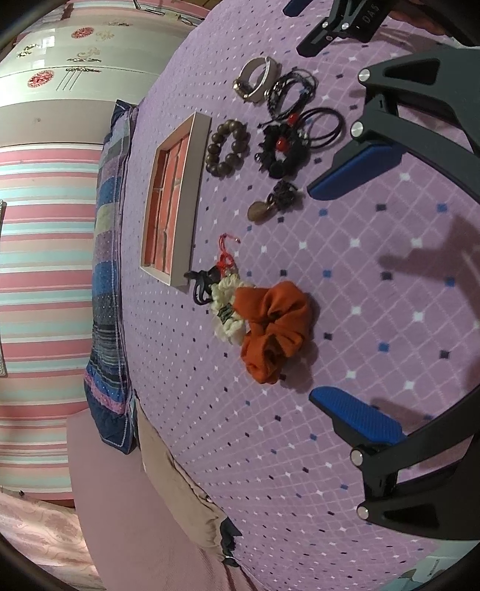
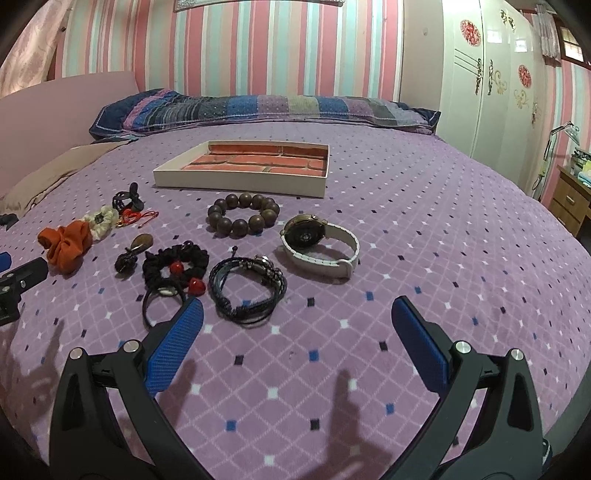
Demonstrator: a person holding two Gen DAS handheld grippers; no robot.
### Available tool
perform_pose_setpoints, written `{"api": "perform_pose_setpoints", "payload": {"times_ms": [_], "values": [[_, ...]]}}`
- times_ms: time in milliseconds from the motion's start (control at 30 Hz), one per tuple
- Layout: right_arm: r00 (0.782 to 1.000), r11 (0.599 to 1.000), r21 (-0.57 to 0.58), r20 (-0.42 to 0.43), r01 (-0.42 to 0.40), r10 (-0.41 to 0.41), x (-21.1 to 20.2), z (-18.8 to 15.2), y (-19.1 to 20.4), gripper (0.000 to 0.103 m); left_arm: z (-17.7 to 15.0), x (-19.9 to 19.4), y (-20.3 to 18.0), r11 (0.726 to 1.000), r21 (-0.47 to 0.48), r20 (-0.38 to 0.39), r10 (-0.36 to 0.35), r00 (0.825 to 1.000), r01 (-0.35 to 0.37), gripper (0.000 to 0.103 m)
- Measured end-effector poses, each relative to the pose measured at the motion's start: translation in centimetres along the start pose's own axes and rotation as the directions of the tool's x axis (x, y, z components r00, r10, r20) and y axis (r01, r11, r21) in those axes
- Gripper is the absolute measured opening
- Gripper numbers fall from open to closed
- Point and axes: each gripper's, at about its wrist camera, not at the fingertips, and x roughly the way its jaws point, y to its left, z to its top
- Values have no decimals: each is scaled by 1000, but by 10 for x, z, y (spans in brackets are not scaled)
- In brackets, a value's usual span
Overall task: Organize jewelry
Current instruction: 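Grasp the orange scrunchie with the left tool while the right tool grasps the black cord bracelet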
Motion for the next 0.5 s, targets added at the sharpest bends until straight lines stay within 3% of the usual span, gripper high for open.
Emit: {"api": "perform_pose_setpoints", "payload": {"times_ms": [233,500], "values": [[1000,1000,7,-25,11,-11,25,5,1,93,7,28,7,1000,15,-23,7,1000,-7,99],[997,1000,-4,-69,19,-19,53,6,5,78,13,59,15,1000,22,-36,9,999,-8,99]]}}
